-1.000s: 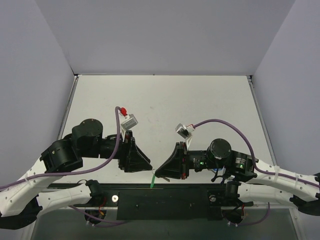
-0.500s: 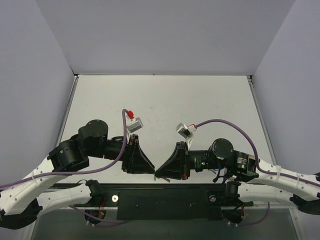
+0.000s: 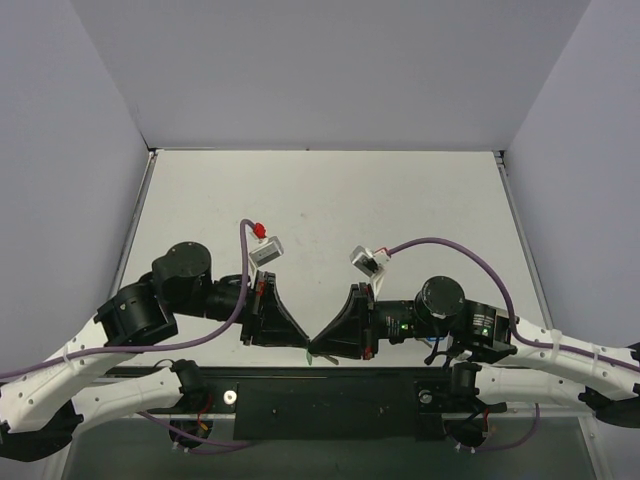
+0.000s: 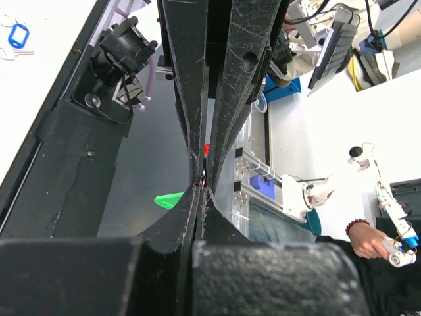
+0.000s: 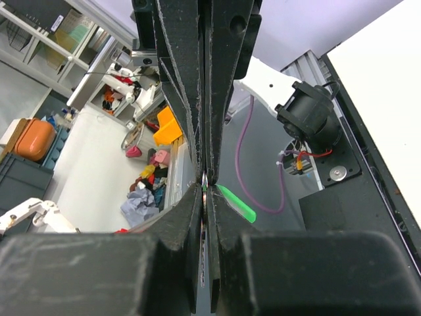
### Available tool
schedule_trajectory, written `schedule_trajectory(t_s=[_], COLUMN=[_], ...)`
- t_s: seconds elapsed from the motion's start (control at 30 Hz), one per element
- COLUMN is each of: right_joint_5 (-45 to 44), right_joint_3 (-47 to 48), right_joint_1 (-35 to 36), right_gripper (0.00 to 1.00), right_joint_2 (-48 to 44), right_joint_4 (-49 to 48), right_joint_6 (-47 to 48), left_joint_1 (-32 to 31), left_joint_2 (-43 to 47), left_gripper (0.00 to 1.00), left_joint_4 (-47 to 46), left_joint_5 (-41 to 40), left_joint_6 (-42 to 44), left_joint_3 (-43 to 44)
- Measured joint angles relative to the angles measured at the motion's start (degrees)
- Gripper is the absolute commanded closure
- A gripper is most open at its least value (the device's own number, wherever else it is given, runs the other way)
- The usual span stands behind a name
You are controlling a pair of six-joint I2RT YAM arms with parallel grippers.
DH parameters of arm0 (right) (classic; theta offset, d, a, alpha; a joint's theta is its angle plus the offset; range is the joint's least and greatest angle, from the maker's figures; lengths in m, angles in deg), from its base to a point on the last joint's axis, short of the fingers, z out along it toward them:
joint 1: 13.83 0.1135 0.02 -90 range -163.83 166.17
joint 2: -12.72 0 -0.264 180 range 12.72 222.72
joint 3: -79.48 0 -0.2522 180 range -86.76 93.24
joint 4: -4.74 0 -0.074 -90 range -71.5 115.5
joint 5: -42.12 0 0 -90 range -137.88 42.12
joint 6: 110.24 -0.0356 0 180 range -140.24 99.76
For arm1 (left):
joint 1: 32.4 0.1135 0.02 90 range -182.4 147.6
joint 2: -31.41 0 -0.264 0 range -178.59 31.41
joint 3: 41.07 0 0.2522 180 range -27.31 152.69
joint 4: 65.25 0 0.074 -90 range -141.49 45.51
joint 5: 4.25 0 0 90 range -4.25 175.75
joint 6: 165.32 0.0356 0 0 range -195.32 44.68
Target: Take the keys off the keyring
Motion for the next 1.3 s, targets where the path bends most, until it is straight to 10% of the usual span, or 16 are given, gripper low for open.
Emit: schedule_trajectory(t_s=[1.3], right_joint_5=[-22.6], right_joint_3=[-1.5], right_joint_1=[0.2], right_gripper=[1.0], right_joint_2=[1.3], right_joint_4=[-8.5], right_joint_6=[-3.9], left_joint_1=[0.4], left_joint_2=[8.7], left_gripper=[1.0], left_joint_4=[-12.2], left_joint_5=[-27.4], left_joint_6=[-14.6], left_joint_3=[-8.7])
